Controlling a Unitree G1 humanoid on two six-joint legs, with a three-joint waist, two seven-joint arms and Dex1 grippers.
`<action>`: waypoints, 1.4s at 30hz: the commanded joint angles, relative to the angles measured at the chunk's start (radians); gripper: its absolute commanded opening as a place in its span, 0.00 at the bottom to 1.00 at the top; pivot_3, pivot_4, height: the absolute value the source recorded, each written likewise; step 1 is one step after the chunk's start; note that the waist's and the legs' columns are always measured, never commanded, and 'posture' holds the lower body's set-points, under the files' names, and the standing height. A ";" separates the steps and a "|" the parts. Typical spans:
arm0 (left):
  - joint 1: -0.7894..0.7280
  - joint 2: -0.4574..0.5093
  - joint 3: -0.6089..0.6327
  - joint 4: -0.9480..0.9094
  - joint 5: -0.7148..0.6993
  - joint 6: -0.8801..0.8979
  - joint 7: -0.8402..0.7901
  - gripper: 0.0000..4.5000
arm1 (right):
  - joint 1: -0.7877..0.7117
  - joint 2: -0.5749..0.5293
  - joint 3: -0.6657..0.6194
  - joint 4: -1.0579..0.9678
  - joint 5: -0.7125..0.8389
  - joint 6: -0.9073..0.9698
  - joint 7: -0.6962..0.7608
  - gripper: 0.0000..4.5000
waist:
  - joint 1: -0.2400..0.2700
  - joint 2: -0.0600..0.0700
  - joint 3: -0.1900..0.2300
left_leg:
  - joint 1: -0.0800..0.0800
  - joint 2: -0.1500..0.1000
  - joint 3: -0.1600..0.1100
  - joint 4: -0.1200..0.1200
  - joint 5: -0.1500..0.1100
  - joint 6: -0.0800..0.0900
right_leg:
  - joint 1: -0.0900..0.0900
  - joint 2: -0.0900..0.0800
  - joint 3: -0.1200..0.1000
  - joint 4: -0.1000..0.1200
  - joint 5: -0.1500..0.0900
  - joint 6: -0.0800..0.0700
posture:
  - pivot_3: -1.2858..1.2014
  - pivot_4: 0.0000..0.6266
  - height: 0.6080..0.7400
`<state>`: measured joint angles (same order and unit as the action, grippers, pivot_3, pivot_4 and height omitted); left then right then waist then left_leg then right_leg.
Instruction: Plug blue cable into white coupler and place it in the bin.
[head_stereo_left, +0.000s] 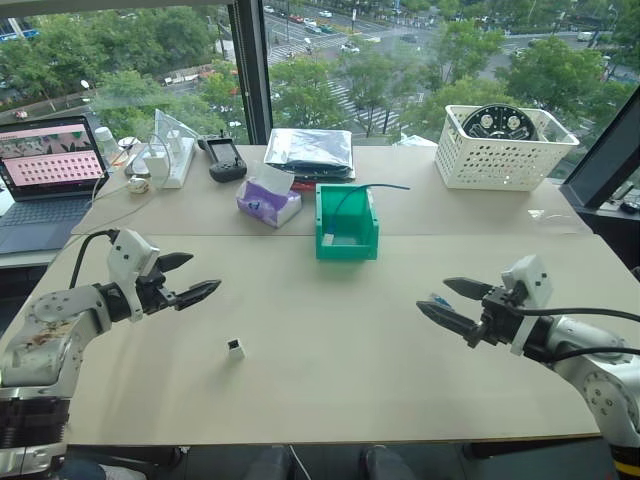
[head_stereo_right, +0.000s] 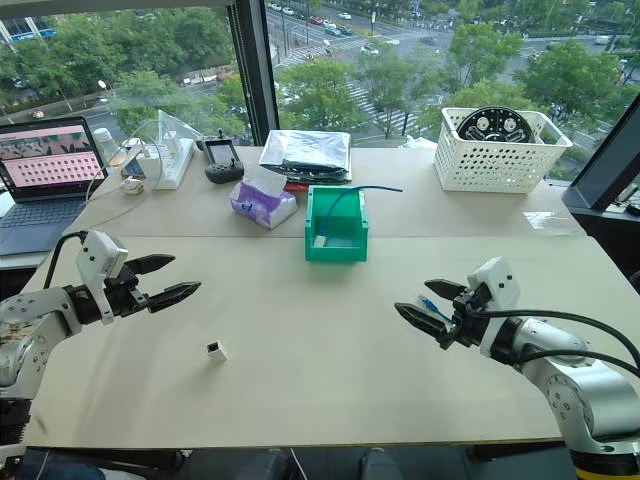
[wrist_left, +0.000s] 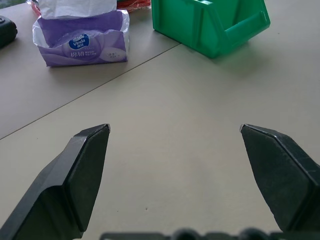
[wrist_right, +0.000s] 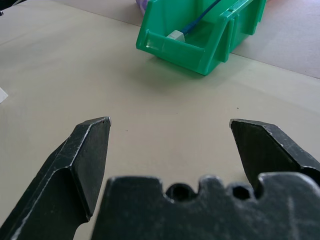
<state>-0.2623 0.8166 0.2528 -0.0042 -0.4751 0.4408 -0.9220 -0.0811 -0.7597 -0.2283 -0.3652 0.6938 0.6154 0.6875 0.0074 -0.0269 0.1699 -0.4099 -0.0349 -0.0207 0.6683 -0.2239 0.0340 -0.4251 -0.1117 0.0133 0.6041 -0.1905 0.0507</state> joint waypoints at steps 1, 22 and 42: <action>-0.047 0.016 0.029 -0.003 -0.042 0.007 -0.037 1.00 | -0.008 -0.011 -0.050 -0.047 0.023 0.016 -0.002 0.98 | 0.000 0.000 0.000 | 0.000 0.000 0.000 0.000 0.000 0.000 | 0.000 0.000 0.000 0.000 0.000 0.000 | 0.52 0.24 0.91; -0.272 0.072 -0.186 -0.243 -0.194 0.305 -0.210 1.00 | -0.046 -0.043 -0.089 0.135 -0.169 0.067 -0.109 0.98 | -0.006 -0.002 0.002 | 0.001 -0.001 0.000 0.002 0.000 0.000 | 0.001 0.002 0.001 0.004 -0.002 0.002 | 0.52 0.24 0.91; -0.141 0.070 -0.100 -0.429 -0.279 0.396 -0.058 1.00 | -0.176 -0.022 0.128 0.303 -0.275 0.012 0.064 0.98 | -0.017 -0.003 0.002 | 0.003 -0.001 0.000 0.003 0.000 0.000 | 0.002 0.003 0.002 0.005 -0.001 0.000 | 0.52 0.24 0.91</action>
<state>-0.3965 0.8731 0.1231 -0.4009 -0.7441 0.8368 -0.9900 -0.2269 -0.7829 -0.1059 -0.0916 0.4480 0.6718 0.7447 -0.0096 -0.0294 0.1717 -0.4074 -0.0359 -0.0209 0.6712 -0.2235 0.0339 -0.4231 -0.1091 0.0154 0.6095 -0.1912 0.0510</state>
